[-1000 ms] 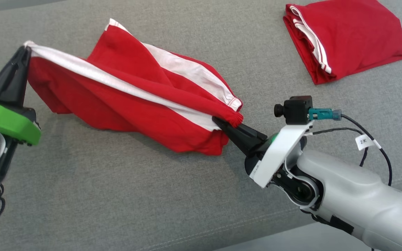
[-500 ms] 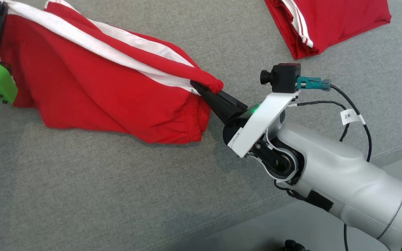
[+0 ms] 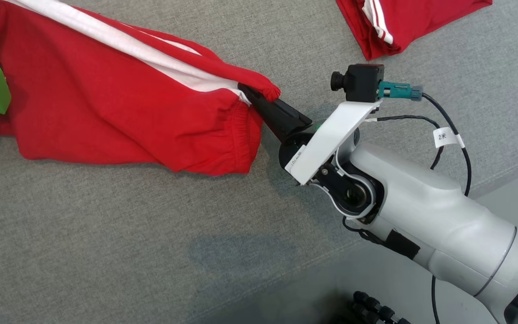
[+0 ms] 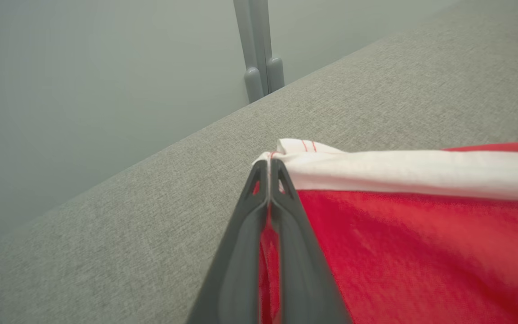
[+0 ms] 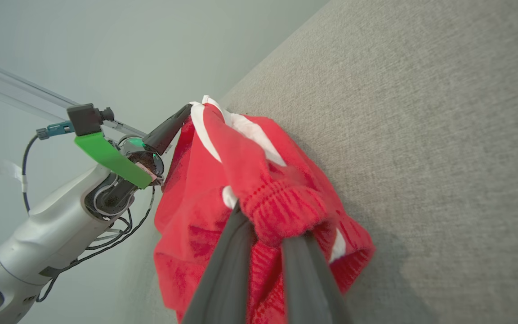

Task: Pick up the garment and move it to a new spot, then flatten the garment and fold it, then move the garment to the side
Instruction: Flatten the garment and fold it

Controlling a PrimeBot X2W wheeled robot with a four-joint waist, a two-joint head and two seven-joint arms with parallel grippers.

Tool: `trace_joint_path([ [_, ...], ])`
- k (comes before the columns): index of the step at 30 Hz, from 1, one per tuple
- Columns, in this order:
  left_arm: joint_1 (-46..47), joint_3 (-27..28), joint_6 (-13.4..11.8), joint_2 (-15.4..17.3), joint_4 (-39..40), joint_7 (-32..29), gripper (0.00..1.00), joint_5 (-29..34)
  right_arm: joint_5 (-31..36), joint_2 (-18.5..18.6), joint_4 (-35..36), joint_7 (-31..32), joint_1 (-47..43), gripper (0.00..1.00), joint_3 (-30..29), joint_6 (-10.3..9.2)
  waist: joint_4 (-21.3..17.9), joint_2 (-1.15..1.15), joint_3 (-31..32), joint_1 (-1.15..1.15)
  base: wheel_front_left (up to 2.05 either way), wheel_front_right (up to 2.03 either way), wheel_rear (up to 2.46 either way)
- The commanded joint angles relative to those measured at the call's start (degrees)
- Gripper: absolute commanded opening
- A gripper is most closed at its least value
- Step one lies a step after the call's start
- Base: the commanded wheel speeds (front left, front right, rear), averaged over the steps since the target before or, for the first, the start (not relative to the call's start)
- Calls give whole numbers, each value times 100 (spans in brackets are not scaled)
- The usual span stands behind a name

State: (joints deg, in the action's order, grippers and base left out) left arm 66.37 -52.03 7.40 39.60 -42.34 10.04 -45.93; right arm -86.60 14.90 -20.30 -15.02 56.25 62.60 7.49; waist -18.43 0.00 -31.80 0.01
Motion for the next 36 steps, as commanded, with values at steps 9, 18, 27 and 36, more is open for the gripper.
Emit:
trace_joint_path([
  [9,175,-519,8,-127,-349,428,100,-256,216,17,-319,-17,-57,100,-53,-1,104,0,92,-1,0,0,0],
  [18,-230,-289,8,-92,-142,522,100,-314,456,484,-398,5,-366,100,255,-1,298,0,552,-1,0,0,0],
  [27,-1428,1024,-39,-85,458,512,100,254,1508,717,-231,-14,-964,100,-438,-1,411,0,1037,-1,0,0,0],
  [36,-2526,2101,-56,-472,655,511,100,702,3068,440,84,-16,-1862,100,-1651,-1,493,0,1259,-1,0,0,0],
])
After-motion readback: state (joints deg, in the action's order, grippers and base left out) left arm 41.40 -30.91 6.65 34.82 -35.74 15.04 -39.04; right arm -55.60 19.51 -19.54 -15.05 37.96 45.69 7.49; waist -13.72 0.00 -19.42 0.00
